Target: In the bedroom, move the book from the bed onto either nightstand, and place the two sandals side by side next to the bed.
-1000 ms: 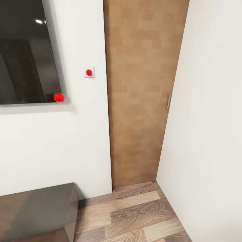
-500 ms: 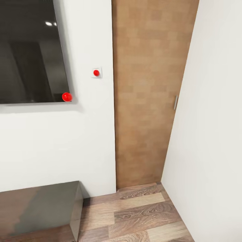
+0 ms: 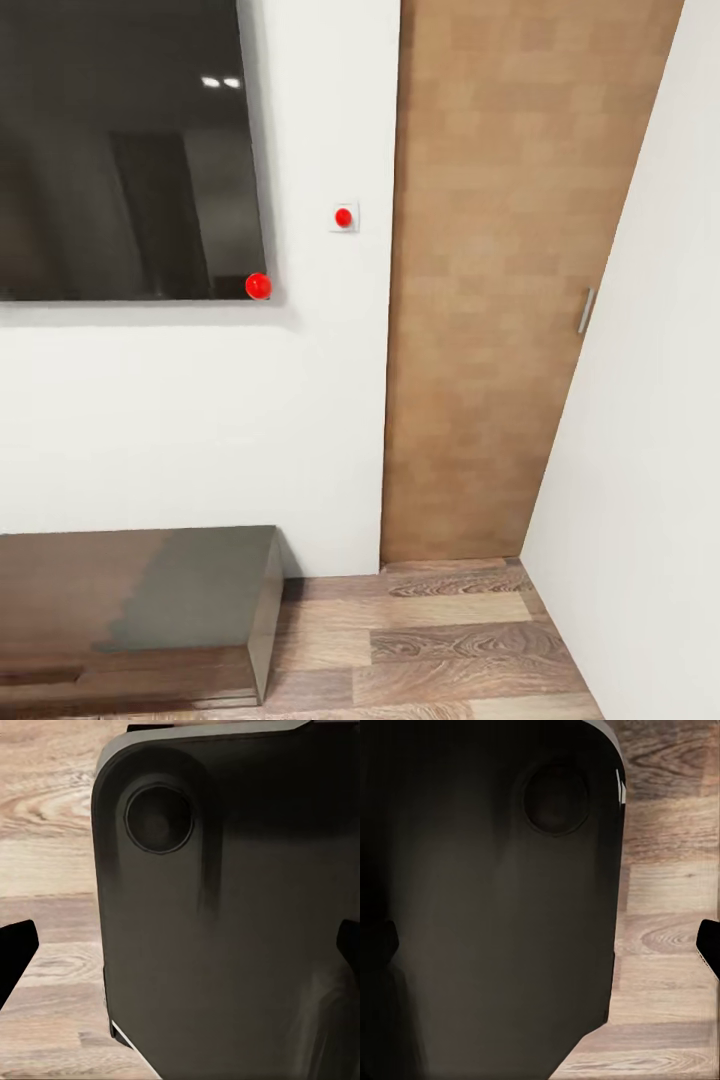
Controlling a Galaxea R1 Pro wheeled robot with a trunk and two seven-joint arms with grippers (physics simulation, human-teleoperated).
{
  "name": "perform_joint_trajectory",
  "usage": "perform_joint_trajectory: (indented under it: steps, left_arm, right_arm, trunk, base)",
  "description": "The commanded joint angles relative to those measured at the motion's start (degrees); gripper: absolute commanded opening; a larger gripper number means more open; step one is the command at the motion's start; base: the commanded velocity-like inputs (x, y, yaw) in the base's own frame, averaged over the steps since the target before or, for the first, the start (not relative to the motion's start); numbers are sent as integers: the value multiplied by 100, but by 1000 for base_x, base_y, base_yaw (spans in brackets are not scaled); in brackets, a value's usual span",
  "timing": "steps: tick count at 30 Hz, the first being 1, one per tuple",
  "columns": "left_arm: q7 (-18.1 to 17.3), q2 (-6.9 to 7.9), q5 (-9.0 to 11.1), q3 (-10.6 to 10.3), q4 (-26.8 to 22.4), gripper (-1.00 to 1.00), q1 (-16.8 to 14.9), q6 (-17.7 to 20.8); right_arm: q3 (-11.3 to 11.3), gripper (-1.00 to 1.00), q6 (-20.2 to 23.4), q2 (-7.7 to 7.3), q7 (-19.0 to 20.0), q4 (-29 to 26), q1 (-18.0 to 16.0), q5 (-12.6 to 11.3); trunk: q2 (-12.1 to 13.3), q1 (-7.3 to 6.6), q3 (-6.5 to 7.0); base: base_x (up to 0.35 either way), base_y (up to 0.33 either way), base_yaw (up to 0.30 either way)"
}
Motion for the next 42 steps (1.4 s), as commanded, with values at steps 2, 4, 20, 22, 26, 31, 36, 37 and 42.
perform_joint_trajectory:
  steps: [2,4,20,22,26,31,36,37,42]
  left_arm:
    - [-4,0,0,1,-6,100,-2,4]
    - [-4,0,0,2,-6,100,-3,4]
    - [5,1,0,2,-13,100,1,4]
    - [5,0,0,2,-14,100,0,4]
    - [5,0,0,2,-15,100,1,4]
    - [5,0,0,2,-9,100,-1,4]
    - [5,0,0,2,-6,100,0,2]
    - [5,0,0,2,-6,100,-1,1]
    - [5,0,0,2,-13,100,0,2]
  right_arm:
    - [-2,100,1,-1,1,1,-3,-2]
    - [0,100,1,-1,1,-5,-3,2]
    - [-4,100,-8,-1,1,2,-3,-2]
    - [-4,100,-3,-1,1,2,-3,-2]
    - [-4,100,-4,-1,1,0,-3,-2]
    - [-4,100,-3,-1,2,1,-3,-2]
    - [-4,100,-5,-1,2,2,-3,-2]
    - [-4,100,-4,-1,4,2,-3,-2]
    - [-4,100,-4,-1,5,2,-3,-2]
  trunk:
    - [-3,0,-5]
    - [-3,0,-5]
    - [-3,0,-5]
    - [-3,0,-5]
    - [-3,0,-5]
    - [-3,0,-5]
    - [-3,0,-5]
    - [-3,0,-5]
    - [-3,0,-5]
  base:
    - [0,0,291]
    - [0,0,291]
    - [0,0,291]
    - [0,0,291]
    - [0,0,291]
    - [0,0,291]
    - [0,0,291]
    - [0,0,291]
    - [0,0,291]
